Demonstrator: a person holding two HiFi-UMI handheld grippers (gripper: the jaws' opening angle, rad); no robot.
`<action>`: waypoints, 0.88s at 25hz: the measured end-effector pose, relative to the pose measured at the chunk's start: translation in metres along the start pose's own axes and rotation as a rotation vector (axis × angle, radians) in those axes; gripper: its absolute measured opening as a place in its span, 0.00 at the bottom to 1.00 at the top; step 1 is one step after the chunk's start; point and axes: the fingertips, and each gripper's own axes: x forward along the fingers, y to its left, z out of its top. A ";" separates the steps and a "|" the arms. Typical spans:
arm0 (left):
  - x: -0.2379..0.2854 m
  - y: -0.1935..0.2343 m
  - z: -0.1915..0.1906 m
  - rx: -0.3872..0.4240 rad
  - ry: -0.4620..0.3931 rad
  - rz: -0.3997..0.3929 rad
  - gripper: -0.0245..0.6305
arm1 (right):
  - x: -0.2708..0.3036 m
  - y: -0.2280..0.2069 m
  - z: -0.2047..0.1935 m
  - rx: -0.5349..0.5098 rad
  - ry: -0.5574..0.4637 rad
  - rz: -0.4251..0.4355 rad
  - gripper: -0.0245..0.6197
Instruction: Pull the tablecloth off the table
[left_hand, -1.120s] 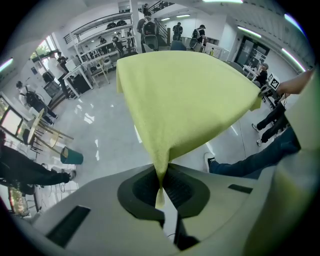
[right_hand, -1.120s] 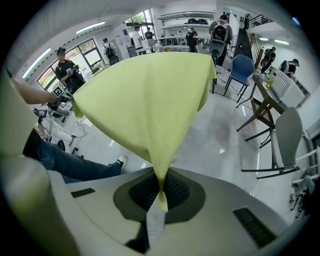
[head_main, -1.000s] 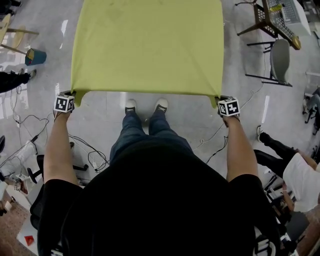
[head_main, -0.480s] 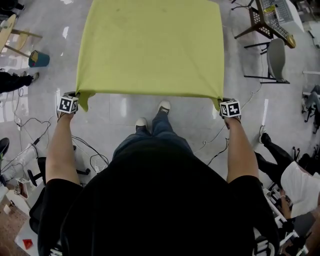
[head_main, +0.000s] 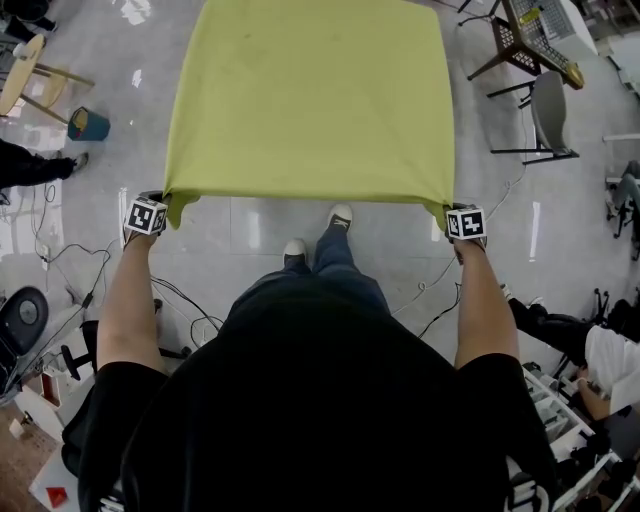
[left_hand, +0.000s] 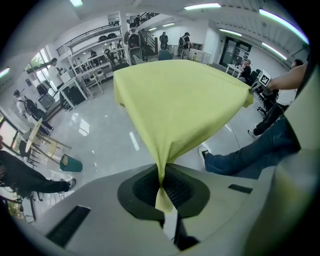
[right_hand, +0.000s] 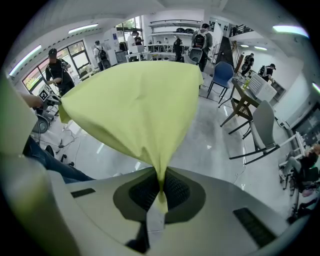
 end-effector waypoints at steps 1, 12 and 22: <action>-0.004 -0.001 -0.005 0.005 -0.004 0.001 0.07 | -0.004 0.005 -0.004 0.006 -0.005 -0.006 0.07; -0.036 -0.020 -0.060 0.042 -0.033 -0.045 0.07 | -0.047 0.047 -0.059 0.047 -0.032 -0.055 0.07; -0.069 -0.053 -0.109 0.014 -0.056 -0.042 0.07 | -0.079 0.074 -0.118 0.067 -0.061 -0.058 0.07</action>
